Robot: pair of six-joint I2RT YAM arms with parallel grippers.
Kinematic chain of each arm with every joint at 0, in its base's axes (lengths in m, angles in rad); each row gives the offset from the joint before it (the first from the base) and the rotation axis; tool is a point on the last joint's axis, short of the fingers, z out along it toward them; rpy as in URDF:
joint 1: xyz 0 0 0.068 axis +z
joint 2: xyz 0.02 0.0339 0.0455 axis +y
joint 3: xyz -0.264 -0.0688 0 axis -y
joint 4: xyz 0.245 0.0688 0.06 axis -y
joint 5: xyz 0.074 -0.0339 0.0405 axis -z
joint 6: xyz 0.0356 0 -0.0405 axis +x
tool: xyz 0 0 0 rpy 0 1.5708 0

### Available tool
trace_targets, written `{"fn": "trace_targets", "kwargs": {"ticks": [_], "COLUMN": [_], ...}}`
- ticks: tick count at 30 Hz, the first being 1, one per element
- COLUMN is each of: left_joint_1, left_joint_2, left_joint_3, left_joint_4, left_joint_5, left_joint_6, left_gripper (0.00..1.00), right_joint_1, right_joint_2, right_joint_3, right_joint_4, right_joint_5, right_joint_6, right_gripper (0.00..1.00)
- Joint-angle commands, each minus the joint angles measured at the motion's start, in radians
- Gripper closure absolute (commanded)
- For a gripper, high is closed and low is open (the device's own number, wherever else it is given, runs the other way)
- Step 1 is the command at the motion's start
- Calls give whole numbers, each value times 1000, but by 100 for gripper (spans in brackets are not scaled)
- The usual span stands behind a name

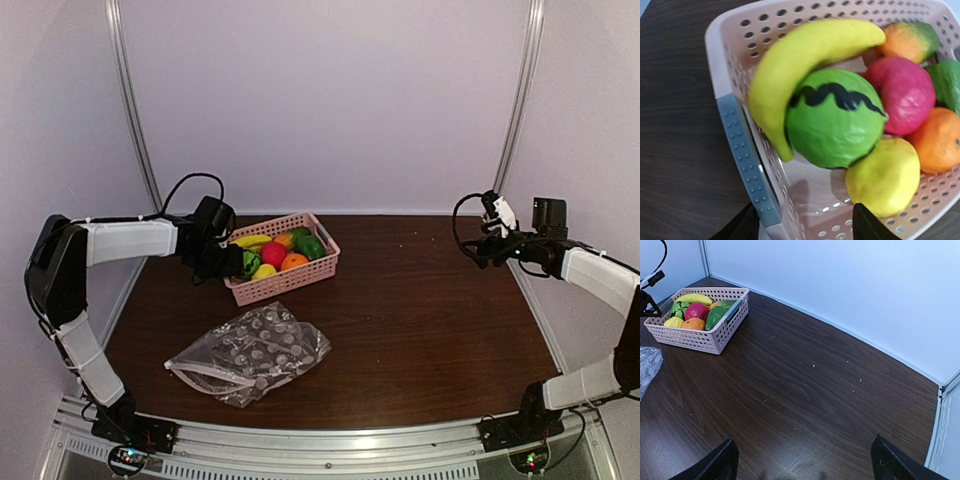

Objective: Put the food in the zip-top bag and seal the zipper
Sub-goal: Move the bin to the center of the board.

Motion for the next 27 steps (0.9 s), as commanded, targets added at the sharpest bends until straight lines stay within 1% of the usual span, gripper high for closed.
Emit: {"fn": "trace_targets", "kwargs": {"ticks": [1,4,6,9,10,11,13,15,17,19,20,22,26,27], "left_joint_1": [-139,-278,-366,-486,-516,-542,-580,-592,-577,-522,-484,-387,-186,-141], "left_joint_2": [-9,-2,23,102,133,156,172,145,113,105,109,110,114,122], "left_joint_3": [-12,5,32,141,191,245,335,393,436,491,525,538,506,501], "left_joint_4": [33,48,81,90,71,43,-15,-61,-93,-146,-185,-199,-160,-145], "left_joint_5": [58,52,64,103,124,141,132,98,48,28,36,75,141,185], "left_joint_6": [-64,-111,-146,-154,-147,-138,-102,-60,20,107,143,229,390,420], "left_gripper": [37,37,33,30,26,25,24,24,24,26,28,31,37,38], "right_joint_1": [7,7,7,7,7,8,7,7,7,7,7,8,7,7], "right_joint_2": [-3,4,11,18,19,17,14,9,7,6,7,4,-12,-15], "right_joint_3": [8,8,9,11,12,12,11,11,9,12,14,14,8,7], "right_joint_4": [-12,-11,-11,-13,-14,-16,-18,-17,-15,-16,-16,-20,-15,-14], "right_joint_5": [-9,-5,-5,-2,1,4,6,5,3,0,-2,-3,-3,-3], "right_joint_6": [-10,-11,-11,-12,-12,-12,-12,-12,-12,-11,-11,-9,-7,-7], "right_gripper": [8,8,9,9,9,9,9,9,9,9,9,9,9,9]}}
